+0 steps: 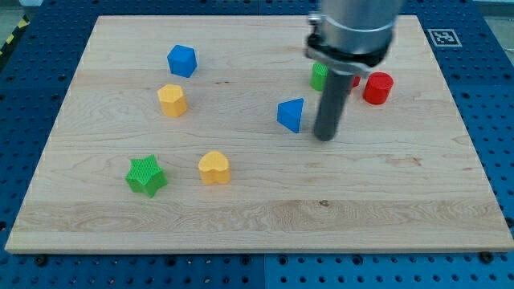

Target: Push the blue triangle slightly up

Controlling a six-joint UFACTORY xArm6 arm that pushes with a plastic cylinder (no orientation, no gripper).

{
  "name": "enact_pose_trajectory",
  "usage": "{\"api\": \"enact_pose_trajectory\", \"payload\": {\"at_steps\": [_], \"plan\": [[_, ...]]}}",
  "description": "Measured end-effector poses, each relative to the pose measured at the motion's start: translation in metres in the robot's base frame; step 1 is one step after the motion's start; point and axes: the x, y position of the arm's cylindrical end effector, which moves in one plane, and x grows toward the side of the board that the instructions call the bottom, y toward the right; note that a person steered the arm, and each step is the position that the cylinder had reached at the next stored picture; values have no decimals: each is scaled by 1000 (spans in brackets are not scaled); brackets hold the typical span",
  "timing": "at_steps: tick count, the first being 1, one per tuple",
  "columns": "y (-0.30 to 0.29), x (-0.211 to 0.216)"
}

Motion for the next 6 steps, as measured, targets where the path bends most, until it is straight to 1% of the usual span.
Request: {"api": "enact_pose_trajectory", "payload": {"at_steps": [1,2,3,4,5,6], "plan": [[-42,-8],[-49,-27],[-45,-33],[-16,-20],[14,-15],[15,-33]]}}
